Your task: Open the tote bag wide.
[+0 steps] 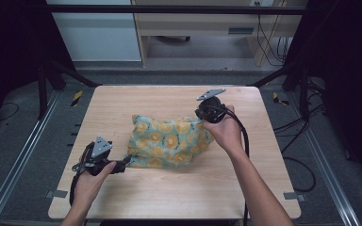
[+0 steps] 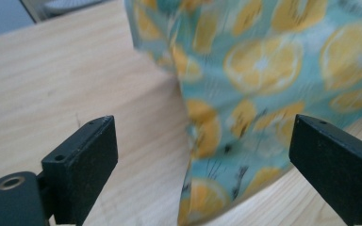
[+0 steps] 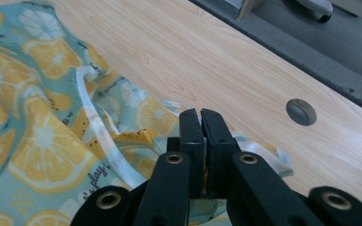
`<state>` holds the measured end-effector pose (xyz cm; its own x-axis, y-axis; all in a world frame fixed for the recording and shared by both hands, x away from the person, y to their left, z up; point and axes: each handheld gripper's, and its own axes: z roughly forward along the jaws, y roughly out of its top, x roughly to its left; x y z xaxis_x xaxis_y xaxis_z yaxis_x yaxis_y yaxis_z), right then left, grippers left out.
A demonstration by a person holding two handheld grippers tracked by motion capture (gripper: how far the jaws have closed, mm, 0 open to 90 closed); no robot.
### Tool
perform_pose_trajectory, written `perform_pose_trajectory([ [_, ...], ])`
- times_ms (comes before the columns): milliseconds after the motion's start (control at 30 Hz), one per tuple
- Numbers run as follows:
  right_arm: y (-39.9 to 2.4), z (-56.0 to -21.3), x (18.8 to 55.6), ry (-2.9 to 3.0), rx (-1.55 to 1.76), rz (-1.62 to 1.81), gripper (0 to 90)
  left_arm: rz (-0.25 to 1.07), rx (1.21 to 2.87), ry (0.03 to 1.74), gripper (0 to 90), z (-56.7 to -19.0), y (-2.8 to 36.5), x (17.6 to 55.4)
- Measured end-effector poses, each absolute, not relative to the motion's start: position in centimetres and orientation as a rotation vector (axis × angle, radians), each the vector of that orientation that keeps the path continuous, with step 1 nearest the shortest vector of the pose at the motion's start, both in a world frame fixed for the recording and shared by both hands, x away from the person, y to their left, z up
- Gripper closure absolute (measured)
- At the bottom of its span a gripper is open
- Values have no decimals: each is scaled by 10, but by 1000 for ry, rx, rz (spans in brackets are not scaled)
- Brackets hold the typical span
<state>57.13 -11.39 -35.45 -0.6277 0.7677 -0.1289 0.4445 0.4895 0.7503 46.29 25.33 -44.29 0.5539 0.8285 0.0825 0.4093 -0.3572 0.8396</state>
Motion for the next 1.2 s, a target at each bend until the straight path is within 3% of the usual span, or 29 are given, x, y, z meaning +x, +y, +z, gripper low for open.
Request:
perform_pose_trajectory([
  [500, -113, -344, 551, 2299, 932, 1044, 882, 638, 1994, 837, 111, -391, 223, 505],
  [800, -111, -342, 546, 2314, 912, 1068, 880, 532, 2055, 863, 36, -401, 209, 523],
  [967, -109, -342, 545, 2317, 907, 1074, 880, 483, 2056, 874, 62, -410, 202, 531],
  [1000, -109, -342, 545, 2321, 905, 1074, 880, 485, 2056, 875, 111, -411, 200, 532],
  [1100, -108, -343, 545, 2324, 902, 1077, 880, 468, 2068, 882, 373, -414, 198, 536],
  [1167, -108, -343, 545, 2324, 904, 1079, 880, 463, 2067, 895, 493, -415, 197, 538],
  [1200, -108, -344, 545, 2324, 907, 1076, 880, 459, 2061, 893, 493, -415, 197, 539],
])
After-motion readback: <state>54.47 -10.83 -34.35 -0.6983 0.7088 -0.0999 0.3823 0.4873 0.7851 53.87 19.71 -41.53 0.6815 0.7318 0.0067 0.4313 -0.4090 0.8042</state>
